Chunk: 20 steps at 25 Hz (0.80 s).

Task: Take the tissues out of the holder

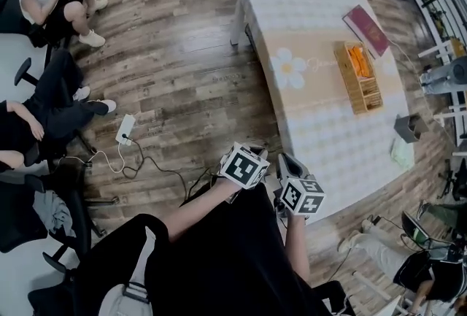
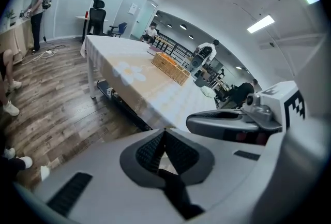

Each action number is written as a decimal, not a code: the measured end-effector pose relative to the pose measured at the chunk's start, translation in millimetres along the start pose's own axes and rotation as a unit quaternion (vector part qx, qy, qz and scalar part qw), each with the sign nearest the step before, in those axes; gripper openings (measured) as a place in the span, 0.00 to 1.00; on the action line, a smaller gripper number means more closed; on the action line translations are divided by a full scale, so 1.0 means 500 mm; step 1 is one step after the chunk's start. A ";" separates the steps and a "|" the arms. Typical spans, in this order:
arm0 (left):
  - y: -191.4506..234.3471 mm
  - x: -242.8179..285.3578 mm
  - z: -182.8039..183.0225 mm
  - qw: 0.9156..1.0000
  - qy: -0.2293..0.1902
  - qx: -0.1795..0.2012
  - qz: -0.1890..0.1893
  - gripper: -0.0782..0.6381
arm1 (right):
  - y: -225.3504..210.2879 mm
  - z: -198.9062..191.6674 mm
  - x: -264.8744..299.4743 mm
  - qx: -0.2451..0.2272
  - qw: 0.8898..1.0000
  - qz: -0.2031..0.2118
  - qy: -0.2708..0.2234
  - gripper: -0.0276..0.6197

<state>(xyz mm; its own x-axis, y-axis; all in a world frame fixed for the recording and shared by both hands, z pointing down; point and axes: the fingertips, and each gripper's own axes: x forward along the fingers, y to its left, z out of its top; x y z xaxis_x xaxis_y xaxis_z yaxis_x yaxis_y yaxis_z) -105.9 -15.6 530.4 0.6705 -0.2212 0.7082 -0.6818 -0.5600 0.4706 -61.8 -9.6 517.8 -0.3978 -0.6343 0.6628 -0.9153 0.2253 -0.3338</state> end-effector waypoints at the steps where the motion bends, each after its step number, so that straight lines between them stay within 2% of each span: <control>1: 0.003 -0.001 0.002 1.000 -0.001 -0.002 0.005 0.11 | 0.000 0.004 0.003 -0.002 1.000 0.004 -0.001 0.07; 8: 0.001 0.013 0.037 0.999 -0.004 -0.001 0.032 0.11 | -0.037 0.026 0.007 -0.008 1.000 0.015 -0.005 0.07; 11: -0.020 0.044 0.066 1.000 -0.006 0.004 0.027 0.11 | -0.082 0.049 -0.005 -0.005 1.000 0.010 -0.017 0.07; 16: -0.067 0.098 0.113 0.999 -0.002 0.019 0.030 0.11 | -0.168 0.068 -0.035 0.005 1.000 0.004 -0.029 0.07; 20: -0.103 0.153 0.152 0.998 0.004 0.052 0.031 0.11 | -0.235 0.086 -0.054 0.013 0.999 -0.003 -0.046 0.07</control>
<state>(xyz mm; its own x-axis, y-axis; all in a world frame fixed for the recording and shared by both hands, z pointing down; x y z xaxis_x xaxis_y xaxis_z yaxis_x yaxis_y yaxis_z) 2.7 -64.6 520.4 0.6251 -0.2529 0.7384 -0.6879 -0.6255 0.3682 59.1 -50.6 510.2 -0.3838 -0.7008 0.6014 -0.9152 0.2021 -0.3486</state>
